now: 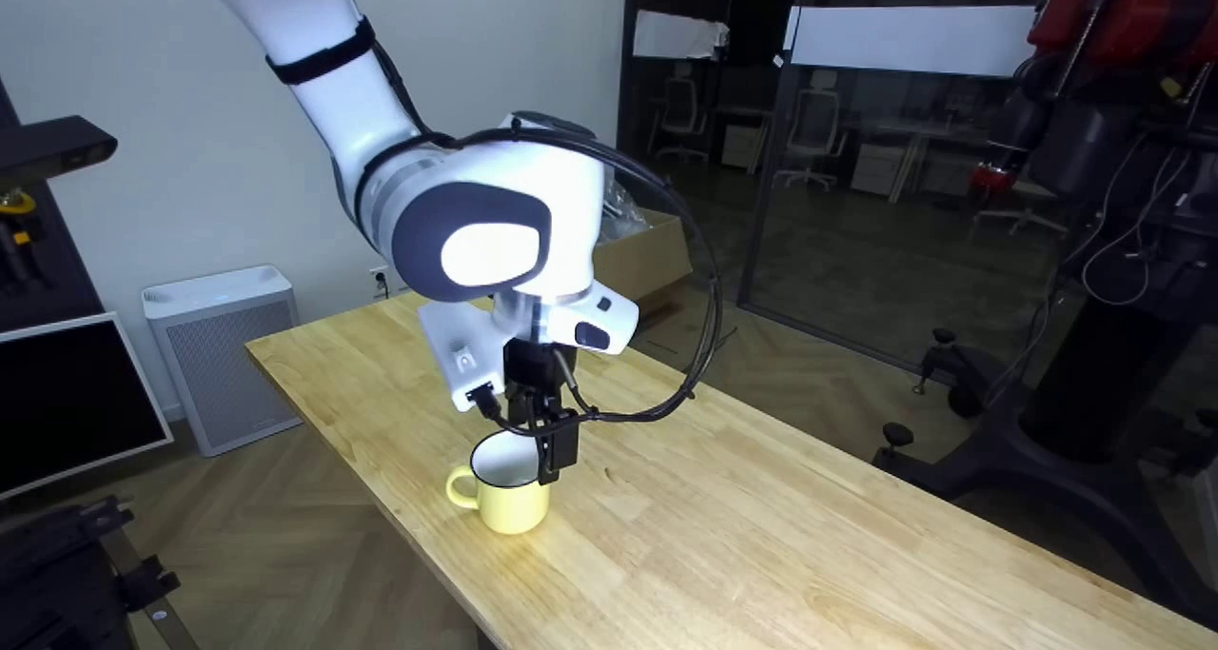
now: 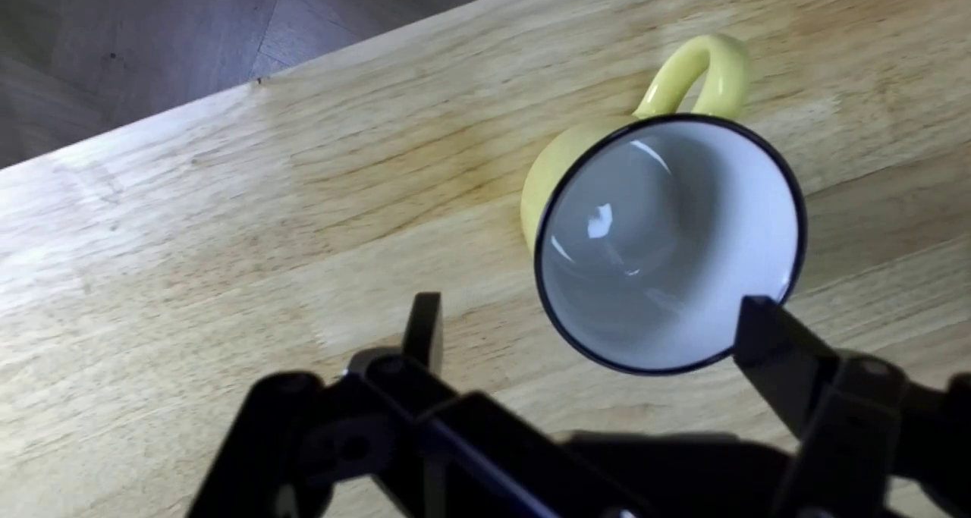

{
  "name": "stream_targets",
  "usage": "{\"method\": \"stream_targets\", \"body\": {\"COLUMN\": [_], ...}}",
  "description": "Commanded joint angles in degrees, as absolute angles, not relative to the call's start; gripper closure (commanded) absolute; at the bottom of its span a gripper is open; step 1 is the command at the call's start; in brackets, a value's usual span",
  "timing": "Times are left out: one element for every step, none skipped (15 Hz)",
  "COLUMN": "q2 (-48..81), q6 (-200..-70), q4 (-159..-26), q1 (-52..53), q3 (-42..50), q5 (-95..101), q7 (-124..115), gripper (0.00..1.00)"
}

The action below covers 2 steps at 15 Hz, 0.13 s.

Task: Move the mug backward

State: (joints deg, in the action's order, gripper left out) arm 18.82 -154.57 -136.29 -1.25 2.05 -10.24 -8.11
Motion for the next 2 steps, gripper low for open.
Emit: {"method": "stream_targets", "body": {"q2": [15.7,15.7], "q6": [-158.7,-159.2], "q4": [-139.5,-139.6], "q1": [4.2,5.2], "q3": [7.4,8.5], "q5": [-0.9,1.4], "q7": [-17.9,-19.8], "gripper": [0.00,0.00]}}
